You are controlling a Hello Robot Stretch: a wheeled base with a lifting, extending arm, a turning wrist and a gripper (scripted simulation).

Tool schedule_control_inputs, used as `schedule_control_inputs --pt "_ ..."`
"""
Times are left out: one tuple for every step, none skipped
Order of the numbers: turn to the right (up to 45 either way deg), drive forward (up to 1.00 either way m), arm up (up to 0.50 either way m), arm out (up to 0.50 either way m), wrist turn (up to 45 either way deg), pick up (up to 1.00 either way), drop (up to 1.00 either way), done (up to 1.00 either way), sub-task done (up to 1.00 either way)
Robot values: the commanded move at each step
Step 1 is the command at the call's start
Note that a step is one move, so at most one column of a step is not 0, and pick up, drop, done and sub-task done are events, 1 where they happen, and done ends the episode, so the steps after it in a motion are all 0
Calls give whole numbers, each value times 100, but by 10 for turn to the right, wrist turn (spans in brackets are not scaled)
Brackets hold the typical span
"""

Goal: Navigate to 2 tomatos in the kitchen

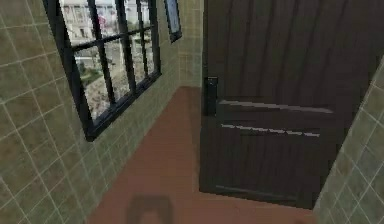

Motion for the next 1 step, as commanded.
schedule_control_inputs --pt "0 100 0 0 0 0 0 0 0"
